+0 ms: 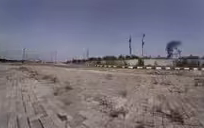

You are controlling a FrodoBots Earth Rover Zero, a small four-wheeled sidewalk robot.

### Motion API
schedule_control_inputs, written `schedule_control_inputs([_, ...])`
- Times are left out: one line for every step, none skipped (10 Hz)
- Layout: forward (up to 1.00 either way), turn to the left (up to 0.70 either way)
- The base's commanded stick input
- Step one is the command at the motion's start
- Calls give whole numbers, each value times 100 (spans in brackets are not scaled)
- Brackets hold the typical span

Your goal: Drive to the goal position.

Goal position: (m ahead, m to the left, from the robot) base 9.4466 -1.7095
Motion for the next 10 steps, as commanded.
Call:
schedule_control_inputs([100,0])
schedule_control_inputs([100,0])
schedule_control_inputs([100,0])
schedule_control_inputs([100,-1])
schedule_control_inputs([100,-5])
schedule_control_inputs([100,-37])
schedule_control_inputs([100,-39])
schedule_control_inputs([100,-40])
schedule_control_inputs([100,-40])
schedule_control_inputs([100,-40])
